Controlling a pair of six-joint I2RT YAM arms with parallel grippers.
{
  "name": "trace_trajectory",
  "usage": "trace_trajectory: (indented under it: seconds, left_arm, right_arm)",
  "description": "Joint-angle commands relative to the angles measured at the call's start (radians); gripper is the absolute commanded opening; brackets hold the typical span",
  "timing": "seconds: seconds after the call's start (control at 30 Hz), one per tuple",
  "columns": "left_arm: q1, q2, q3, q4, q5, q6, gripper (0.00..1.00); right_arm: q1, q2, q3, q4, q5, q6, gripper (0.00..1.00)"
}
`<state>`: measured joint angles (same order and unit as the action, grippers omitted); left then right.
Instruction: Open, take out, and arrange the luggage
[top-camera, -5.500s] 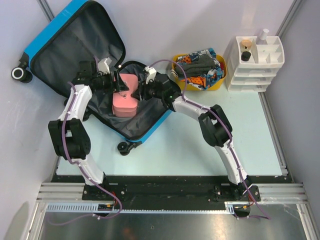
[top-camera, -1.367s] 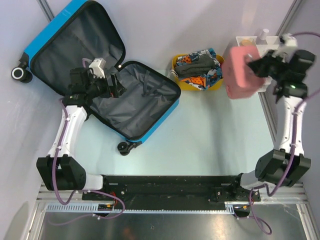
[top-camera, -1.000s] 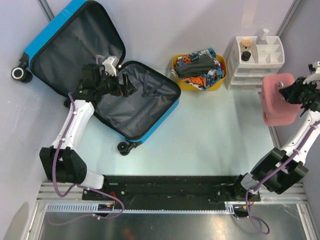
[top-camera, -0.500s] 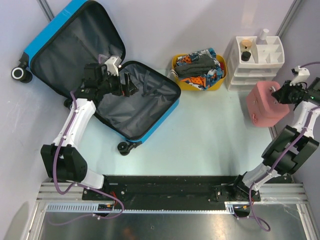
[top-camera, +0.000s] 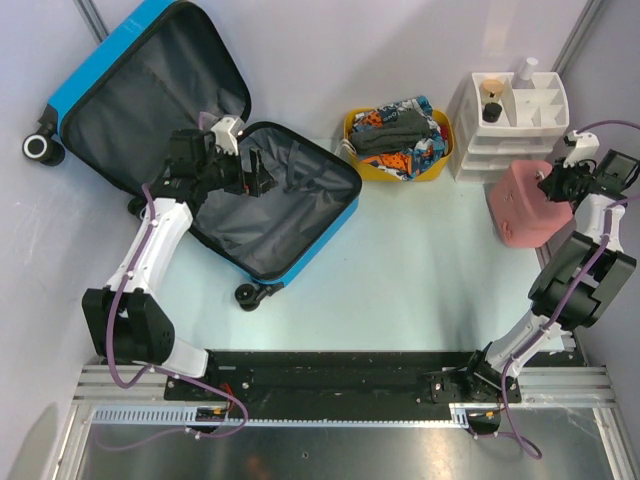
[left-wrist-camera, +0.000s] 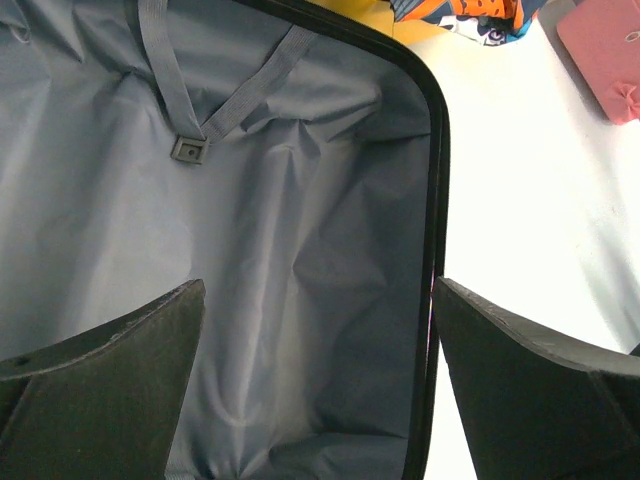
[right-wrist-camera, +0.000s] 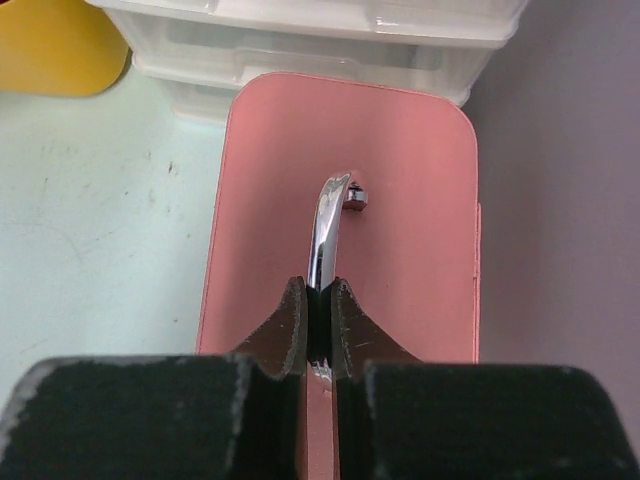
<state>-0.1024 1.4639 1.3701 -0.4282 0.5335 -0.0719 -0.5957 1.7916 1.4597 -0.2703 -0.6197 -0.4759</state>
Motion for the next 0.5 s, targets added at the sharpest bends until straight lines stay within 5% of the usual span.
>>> trace_trajectory:
  seconds: [0.0, 0.03, 0.33, 0.47]
  left_arm:
    - [-0.008, -0.034, -0.006, 0.019, 0.008, 0.050, 1.00]
    - [-0.008, -0.033, -0.006, 0.019, 0.010, 0.050, 1.00]
    - [-0.008, -0.033, 0.003, 0.016, -0.001, 0.054, 1.00]
    - [-0.008, -0.039, 0.029, -0.018, -0.023, 0.089, 1.00]
  right_arm:
    - [-0.009, 0.005, 0.047, 0.089, 0.041, -0.023, 0.03]
    - [-0.009, 0.006, 0.048, 0.086, 0.035, -0.021, 0.24]
    - [-0.012, -0.029, 0.073, 0.076, -0.018, 0.036, 0.76]
    - [0.004, -0.073, 0.114, 0.088, -0.029, 0.097, 0.86]
